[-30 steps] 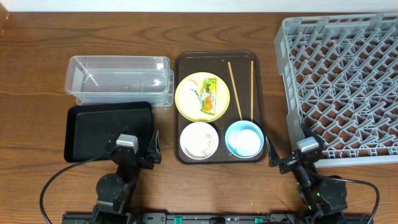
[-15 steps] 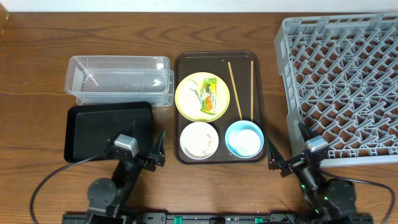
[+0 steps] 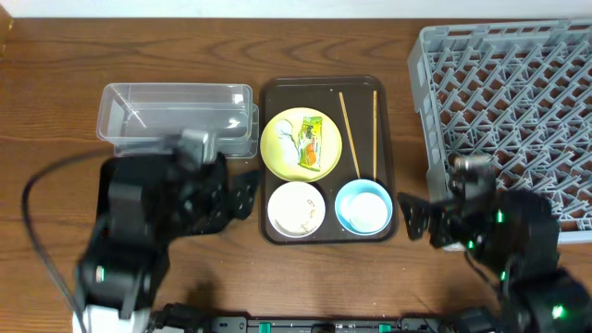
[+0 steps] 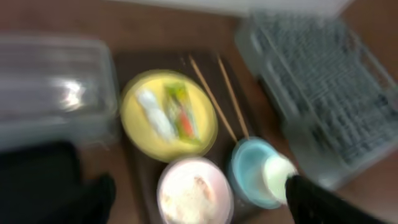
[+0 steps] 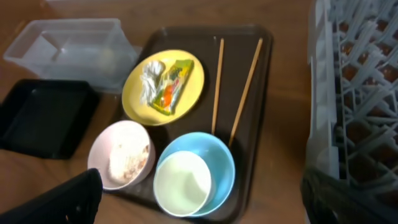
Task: Sort waste into correct bins and load items into the dishwasher rack
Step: 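Reach the left gripper to the white cup stacked in the blue bowl and grasp it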
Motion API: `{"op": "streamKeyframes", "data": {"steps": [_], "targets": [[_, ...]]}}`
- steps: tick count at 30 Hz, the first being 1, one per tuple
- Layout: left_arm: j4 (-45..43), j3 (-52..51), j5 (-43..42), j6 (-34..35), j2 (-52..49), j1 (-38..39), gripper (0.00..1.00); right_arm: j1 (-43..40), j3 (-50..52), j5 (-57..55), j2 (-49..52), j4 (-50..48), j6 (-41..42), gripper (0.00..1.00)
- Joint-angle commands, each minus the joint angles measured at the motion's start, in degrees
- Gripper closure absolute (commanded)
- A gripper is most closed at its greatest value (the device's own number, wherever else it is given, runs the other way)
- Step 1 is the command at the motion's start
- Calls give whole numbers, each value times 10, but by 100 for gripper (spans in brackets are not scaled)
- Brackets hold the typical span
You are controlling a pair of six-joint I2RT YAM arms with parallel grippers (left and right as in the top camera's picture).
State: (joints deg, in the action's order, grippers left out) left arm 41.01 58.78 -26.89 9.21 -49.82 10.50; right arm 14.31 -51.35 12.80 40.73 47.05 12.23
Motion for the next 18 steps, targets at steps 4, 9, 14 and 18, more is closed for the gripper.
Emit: {"op": "streamKeyframes", "data": {"steps": [4,9,14,18], "targets": [[50,88,-170,70,-101,-3,11,-6,-137,121,109,69,-1,1],[39,88,-175,93,-138,21,11,-41,-169,42,155,125,58,1],[47,88,-79,93,-169,127,13,-145,-184,8,196,165,108,1],[49,88,64,94,-213,241,16,-208,-184,40,207,181,108,1]]}}
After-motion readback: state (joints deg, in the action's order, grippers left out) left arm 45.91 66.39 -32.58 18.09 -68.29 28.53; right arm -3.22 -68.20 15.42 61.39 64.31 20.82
